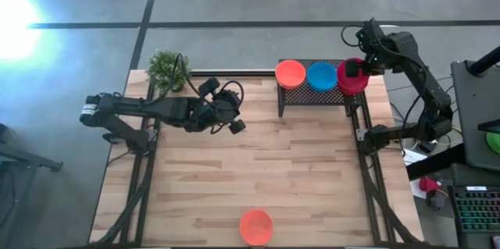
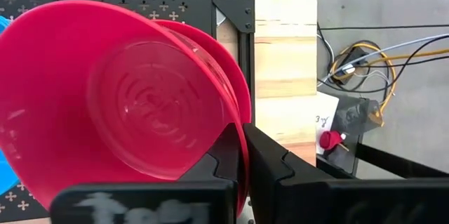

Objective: Pick & Place Mini bowls
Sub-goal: Stack the red bowl on top of the stacked red bowls on the shelf

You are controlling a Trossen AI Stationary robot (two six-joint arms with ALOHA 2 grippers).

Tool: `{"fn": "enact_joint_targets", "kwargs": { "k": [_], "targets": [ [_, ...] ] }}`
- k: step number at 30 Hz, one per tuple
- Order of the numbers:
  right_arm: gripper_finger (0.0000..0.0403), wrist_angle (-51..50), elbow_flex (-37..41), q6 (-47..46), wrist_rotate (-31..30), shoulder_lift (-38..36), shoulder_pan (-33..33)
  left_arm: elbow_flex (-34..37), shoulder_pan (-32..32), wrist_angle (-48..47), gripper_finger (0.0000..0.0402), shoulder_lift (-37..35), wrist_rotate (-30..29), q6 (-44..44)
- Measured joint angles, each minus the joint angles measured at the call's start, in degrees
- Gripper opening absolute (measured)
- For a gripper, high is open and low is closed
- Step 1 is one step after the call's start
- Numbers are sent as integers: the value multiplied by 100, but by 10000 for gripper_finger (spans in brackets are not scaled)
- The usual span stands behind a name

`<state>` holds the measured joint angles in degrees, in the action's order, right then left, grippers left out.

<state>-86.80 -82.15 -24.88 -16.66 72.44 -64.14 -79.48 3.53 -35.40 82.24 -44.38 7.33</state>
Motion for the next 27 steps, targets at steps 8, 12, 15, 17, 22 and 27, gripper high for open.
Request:
{"fn": "enact_joint_targets", "kwargs": {
  "k": [8,12,15,17,22,27],
  "targets": [
    [63,0,2,238,43,0,2,0,0,0,112,0,0,0],
    [101,0,2,275,53,-2,2,0,0,0,112,0,0,0],
    [122,-13,-70,253,159,-2,0,0,0,0,112,0,0,0],
    [132,-22,-189,253,292,-7,0,0,-1,0,112,0,0,0],
    [145,-142,-531,260,365,-11,0,0,-4,0,112,0,0,0],
    [143,-165,-784,259,365,-63,0,0,-4,0,112,0,0,7]
  ]
}}
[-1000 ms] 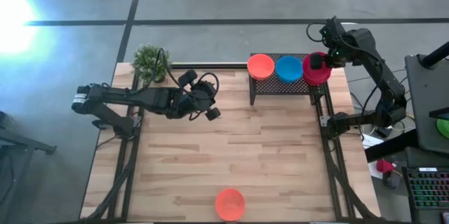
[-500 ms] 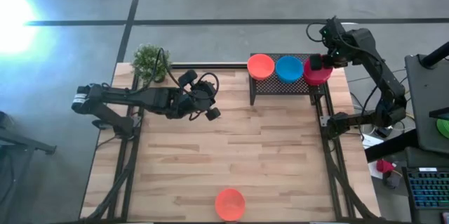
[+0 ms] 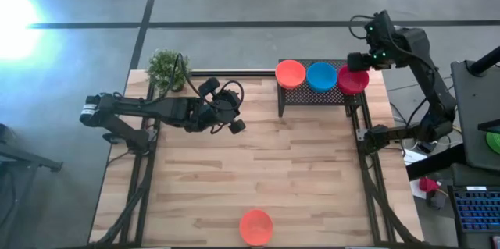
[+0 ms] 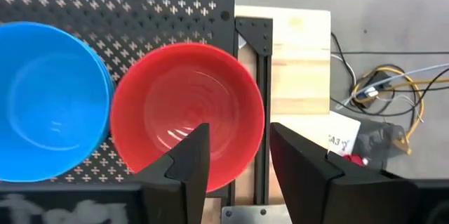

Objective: Pick & Place Mini bowls
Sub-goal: Stack the red bowl on top of the stacked red bowls on the shelf, then stack the orange bowl on top of the stacked orange bowl on the shelf

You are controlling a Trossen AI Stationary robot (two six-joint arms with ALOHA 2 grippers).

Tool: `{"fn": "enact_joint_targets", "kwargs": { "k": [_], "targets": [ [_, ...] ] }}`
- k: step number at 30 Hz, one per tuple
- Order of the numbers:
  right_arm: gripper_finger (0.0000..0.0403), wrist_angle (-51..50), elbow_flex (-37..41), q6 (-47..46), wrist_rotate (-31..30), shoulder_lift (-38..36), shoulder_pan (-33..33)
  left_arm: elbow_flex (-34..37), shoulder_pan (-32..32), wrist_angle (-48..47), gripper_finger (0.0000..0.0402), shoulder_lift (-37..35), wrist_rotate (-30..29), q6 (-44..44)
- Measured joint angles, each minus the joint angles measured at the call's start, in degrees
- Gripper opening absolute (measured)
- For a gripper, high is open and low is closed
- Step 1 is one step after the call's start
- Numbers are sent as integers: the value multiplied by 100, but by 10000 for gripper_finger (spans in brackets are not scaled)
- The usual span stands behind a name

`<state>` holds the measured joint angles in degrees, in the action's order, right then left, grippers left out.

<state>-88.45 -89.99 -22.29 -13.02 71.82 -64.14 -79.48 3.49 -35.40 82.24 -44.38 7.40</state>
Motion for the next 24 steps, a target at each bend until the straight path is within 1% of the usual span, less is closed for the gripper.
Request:
{"fn": "enact_joint_targets", "kwargs": {
  "k": [6,9,12,15,18,20,24],
  "targets": [
    [132,-8,-336,48,52,-52,2,0,2,0,112,0,0,6],
    [121,-8,-492,303,553,-107,1,0,2,-9,112,0,2,12],
    [97,0,-554,425,957,-240,105,0,2,-20,112,0,77,26],
    [60,8,-515,468,971,-462,424,0,4,-22,112,0,432,21],
    [20,10,-409,399,614,-781,870,0,6,-25,112,0,802,14],
    [13,19,-333,164,429,-1030,1199,0,6,-49,112,0,1062,-86],
    [10,53,-199,-214,400,-1476,1754,0,4,-74,112,0,1734,-389]
  ]
}}
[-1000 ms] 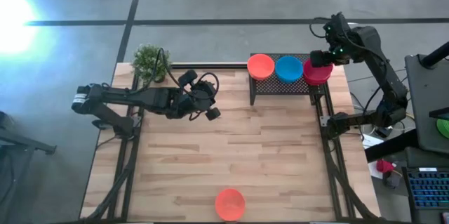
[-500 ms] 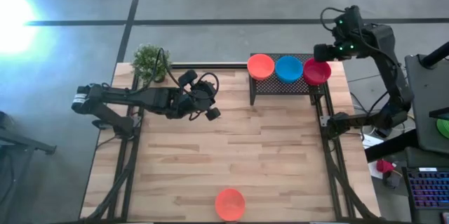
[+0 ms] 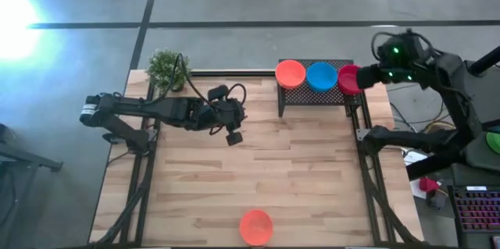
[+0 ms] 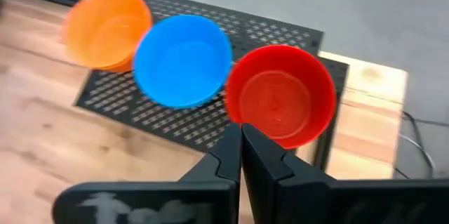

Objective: Pick & Place Mini bowls
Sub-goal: Stack the orange bowl on top of the stacked orange bowl on the shelf

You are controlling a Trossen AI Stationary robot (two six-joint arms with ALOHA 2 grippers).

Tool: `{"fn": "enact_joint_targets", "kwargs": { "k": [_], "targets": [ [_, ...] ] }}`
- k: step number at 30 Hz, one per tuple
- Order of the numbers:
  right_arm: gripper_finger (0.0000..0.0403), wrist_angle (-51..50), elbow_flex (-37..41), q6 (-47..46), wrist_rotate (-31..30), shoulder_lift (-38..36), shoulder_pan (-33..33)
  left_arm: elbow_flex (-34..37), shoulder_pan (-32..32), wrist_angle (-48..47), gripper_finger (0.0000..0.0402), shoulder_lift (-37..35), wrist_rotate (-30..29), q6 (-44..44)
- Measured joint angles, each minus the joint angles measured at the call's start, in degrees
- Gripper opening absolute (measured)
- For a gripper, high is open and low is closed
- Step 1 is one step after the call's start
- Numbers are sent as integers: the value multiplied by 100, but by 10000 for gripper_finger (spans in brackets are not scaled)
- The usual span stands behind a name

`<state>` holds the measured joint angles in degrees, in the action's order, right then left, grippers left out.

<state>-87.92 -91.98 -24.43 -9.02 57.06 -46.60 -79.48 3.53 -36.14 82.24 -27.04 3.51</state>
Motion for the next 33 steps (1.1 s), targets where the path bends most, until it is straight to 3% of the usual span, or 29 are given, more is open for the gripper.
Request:
{"fn": "enact_joint_targets", "kwargs": {
  "k": [6,8,16,19,33],
  "targets": [
    [8,27,32,110,3,-407,536,0,4,-285,112,-2,1691,-493],
    [8,26,34,403,116,-519,641,0,26,-568,112,-2,1964,-581],
    [8,23,37,947,1930,-988,775,0,190,-1061,112,-7,2338,38],
    [8,22,37,922,1980,-1148,775,0,337,-1064,112,-7,2657,109],
    [8,26,39,1310,1760,-1443,773,11,920,-1106,112,275,2843,68]
  ]
}}
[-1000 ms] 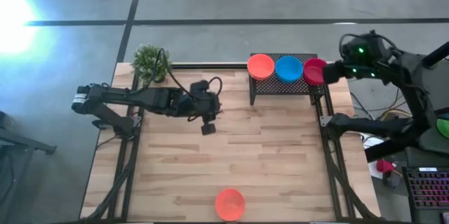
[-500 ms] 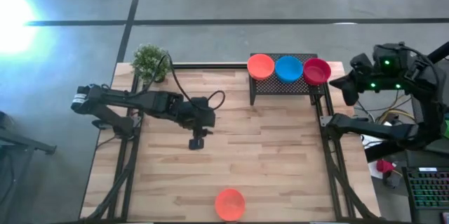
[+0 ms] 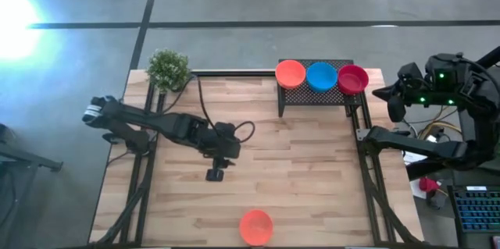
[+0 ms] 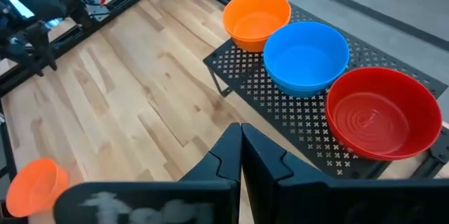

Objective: Pick & Place Mini bowls
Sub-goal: Stack the orange bowl on top of the stacked orange bowl on the shelf

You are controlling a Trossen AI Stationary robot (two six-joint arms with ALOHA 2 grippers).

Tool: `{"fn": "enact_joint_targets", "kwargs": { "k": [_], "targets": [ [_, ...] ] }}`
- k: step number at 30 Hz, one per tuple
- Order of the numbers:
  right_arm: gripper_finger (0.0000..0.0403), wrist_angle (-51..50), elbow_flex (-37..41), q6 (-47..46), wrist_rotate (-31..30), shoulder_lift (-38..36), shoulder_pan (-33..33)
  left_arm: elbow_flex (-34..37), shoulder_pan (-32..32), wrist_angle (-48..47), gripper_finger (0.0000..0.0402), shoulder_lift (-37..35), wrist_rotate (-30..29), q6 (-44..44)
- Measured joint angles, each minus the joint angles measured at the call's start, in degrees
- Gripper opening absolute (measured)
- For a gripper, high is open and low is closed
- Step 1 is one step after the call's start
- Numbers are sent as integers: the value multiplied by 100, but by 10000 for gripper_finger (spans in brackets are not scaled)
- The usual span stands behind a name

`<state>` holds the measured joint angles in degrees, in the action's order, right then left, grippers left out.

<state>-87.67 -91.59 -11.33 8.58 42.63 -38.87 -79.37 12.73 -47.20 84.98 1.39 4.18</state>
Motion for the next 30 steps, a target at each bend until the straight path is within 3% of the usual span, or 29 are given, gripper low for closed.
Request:
{"fn": "enact_joint_targets", "kwargs": {
  "k": [7,16,23,30],
  "targets": [
    [8,-9,42,-5,1,54,0,0,182,0,112,120,201,-4],
    [8,-193,708,0,94,-93,2,0,535,19,112,479,67,96],
    [8,-150,859,14,456,-227,2,0,781,485,112,765,301,423],
    [8,-12,857,721,499,-430,2,0,944,1008,112,1406,301,1245]
  ]
}}
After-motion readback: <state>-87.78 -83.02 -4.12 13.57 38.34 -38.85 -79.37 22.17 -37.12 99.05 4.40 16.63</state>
